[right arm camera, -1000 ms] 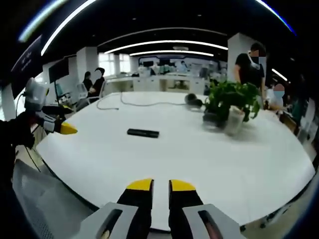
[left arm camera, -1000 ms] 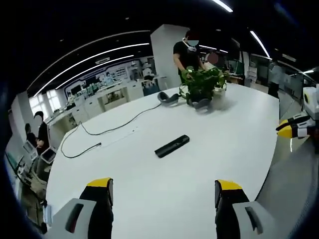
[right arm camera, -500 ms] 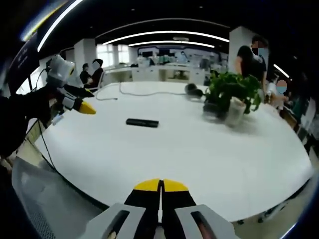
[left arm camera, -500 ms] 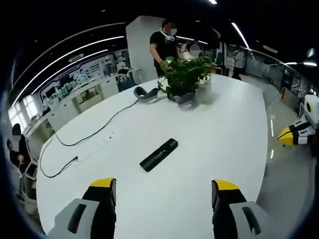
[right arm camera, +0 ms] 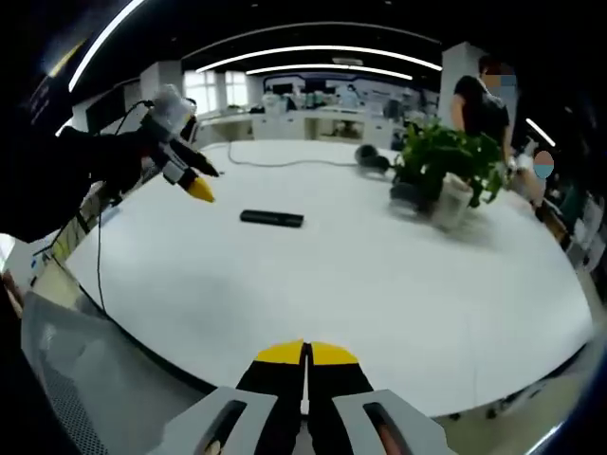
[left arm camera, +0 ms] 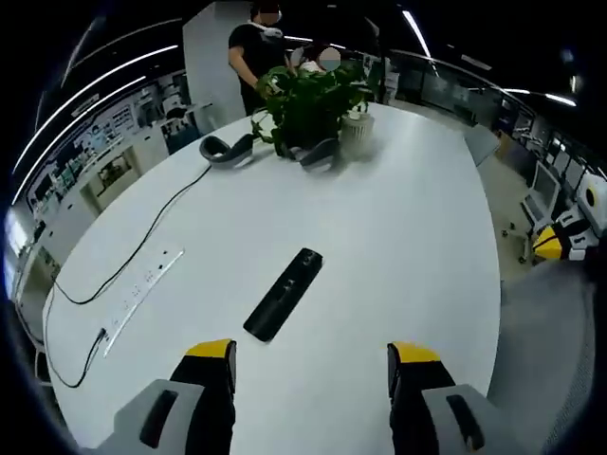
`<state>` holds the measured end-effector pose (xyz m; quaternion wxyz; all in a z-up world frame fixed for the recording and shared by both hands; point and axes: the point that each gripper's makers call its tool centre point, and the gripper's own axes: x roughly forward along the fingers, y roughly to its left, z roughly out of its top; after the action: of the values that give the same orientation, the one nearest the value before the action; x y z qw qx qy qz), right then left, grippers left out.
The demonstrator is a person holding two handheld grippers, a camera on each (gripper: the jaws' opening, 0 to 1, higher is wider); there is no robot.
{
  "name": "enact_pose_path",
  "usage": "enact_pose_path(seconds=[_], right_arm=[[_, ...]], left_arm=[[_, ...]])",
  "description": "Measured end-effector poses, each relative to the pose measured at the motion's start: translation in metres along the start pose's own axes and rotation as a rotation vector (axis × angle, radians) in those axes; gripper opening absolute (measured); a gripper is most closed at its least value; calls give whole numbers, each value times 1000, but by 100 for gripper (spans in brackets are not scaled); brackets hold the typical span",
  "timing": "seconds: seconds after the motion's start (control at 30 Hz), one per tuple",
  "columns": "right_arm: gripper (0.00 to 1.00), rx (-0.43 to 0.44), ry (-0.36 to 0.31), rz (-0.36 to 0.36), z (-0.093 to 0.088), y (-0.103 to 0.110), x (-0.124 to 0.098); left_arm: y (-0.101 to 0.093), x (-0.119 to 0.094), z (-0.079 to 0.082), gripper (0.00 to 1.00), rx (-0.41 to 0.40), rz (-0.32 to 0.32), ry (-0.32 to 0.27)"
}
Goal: Press the specified remote control buttons in sequence, fully releasing each button before pressing the next.
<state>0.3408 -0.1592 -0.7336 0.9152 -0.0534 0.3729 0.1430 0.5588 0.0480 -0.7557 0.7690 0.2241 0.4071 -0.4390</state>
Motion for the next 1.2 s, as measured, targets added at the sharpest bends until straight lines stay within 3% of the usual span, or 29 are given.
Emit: enact_pose_path(seconds=[0.13, 0.27, 0.5, 0.8, 1.2], right_arm=[[0, 1, 12, -3, -2, -1, 1], [0, 2, 25, -2, -4, -1, 2], [0, -3, 54, 4, -9, 0, 3], [0, -2, 84, 4, -13, 1, 4], [0, -7, 104, 3, -16, 1, 8]], left_arm=[[9, 18, 6, 65, 17, -33, 13], [20, 33, 5, 63, 102, -57, 74], [42, 53, 2, 51, 188, -69, 157], [46, 86, -10, 46, 293, -133, 223], [64, 112, -29, 35, 344, -104, 339]])
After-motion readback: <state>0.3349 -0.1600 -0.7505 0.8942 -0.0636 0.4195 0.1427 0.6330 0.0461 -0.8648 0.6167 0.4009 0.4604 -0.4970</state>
